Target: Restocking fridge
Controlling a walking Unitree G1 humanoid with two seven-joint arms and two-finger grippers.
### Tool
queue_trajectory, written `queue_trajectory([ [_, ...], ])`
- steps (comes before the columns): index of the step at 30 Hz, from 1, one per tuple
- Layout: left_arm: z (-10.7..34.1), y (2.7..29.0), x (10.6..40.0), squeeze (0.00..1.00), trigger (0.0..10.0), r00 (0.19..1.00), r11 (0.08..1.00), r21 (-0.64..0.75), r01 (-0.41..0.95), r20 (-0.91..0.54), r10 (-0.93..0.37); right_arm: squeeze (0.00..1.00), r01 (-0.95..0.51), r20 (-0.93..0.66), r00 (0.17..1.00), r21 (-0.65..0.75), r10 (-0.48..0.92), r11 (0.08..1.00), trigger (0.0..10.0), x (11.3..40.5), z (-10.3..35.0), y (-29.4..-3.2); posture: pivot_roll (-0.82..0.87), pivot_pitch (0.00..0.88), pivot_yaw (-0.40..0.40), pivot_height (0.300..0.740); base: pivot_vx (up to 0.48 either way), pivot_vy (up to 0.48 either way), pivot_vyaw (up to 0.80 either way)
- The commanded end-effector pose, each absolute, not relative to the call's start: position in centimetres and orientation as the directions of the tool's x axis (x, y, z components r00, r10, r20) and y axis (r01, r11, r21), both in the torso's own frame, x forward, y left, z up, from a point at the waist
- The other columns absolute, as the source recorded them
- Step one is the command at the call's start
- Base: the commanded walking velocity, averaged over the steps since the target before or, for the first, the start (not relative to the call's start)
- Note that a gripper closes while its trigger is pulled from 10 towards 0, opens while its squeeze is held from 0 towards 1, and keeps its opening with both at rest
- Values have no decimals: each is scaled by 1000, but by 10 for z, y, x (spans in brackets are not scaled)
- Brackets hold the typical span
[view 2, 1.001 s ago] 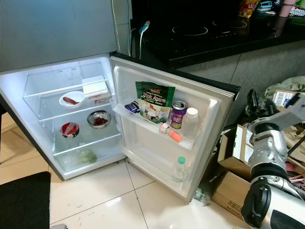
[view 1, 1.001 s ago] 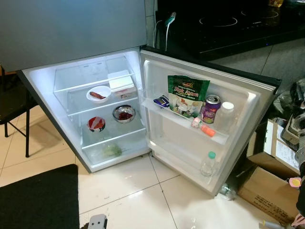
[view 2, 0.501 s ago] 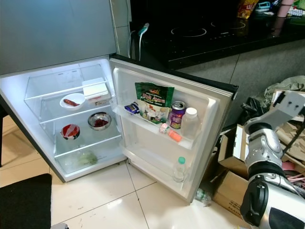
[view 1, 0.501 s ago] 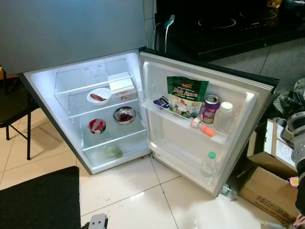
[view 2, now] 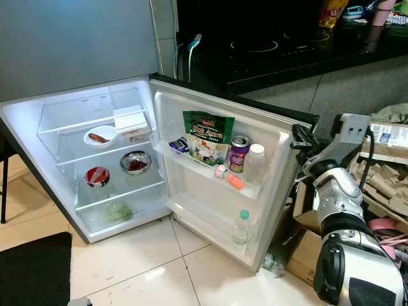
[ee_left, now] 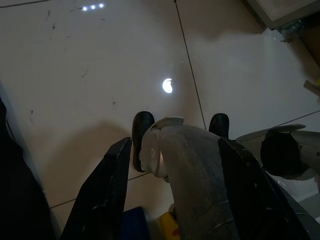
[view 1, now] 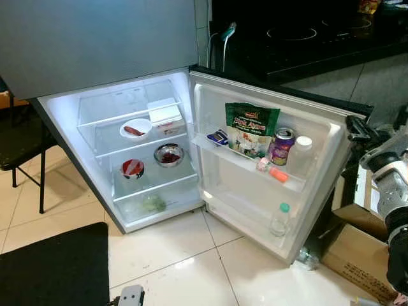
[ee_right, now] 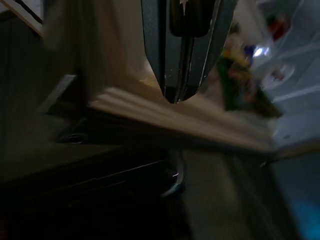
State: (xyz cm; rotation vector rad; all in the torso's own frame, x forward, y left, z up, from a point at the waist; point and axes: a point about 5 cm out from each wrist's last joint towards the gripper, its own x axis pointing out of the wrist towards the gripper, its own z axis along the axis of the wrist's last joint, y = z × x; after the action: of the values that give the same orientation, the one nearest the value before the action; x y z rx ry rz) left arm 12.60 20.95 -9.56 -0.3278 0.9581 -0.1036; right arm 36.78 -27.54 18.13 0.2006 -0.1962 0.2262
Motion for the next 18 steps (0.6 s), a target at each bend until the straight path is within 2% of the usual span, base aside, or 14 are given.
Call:
queue_trajectory([
  [1, -94, 217, 127, 0, 10000, 572, 953, -299, -49, -791, -219, 0, -309, 205, 938, 130, 279, 942, 10000, 367, 179, -267, -35, 0, 40, 740, 0, 0, 0],
  [6, -94, 217, 127, 0, 10000, 570, 953, -299, -48, -792, -219, 0, -334, 222, 928, 131, 301, 934, 10000, 367, 181, -267, -37, 0, 41, 740, 0, 0, 0],
  [8, -94, 216, 126, 0, 10000, 568, 953, -299, -46, -793, -221, 0, -310, 247, 931, 148, 269, 939, 10000, 367, 186, -271, -39, 0, 42, 740, 0, 0, 0],
  [11, -94, 216, 126, 0, 10000, 567, 953, -300, -45, -793, -223, 0, -249, 314, 935, 246, 167, 937, 10000, 369, 199, -282, -37, 0, 41, 740, 0, 0, 0],
  [15, -94, 216, 126, 0, 10000, 567, 953, -300, -45, -793, -223, 0, -210, 318, 940, 258, 123, 943, 10000, 369, 203, -287, -37, 0, 41, 740, 0, 0, 0],
  [16, -94, 216, 126, 0, 10000, 566, 953, -300, -44, -793, -223, 1000, -128, 299, 953, 254, 48, 959, 10000, 368, 205, -297, -36, 0, 41, 740, 0, 0, 0],
  [17, -95, 216, 126, 0, 10000, 566, 953, -300, -44, -794, -223, 1000, -67, 292, 956, 254, -10, 965, 10000, 366, 207, -305, -36, 0, 41, 740, 0, 0, 0],
  [18, -95, 216, 126, 0, 10000, 566, 953, -300, -44, -794, -223, 1000, -67, 292, 956, 254, -10, 965, 10000, 366, 207, -305, -36, 0, 41, 740, 0, 0, 0],
])
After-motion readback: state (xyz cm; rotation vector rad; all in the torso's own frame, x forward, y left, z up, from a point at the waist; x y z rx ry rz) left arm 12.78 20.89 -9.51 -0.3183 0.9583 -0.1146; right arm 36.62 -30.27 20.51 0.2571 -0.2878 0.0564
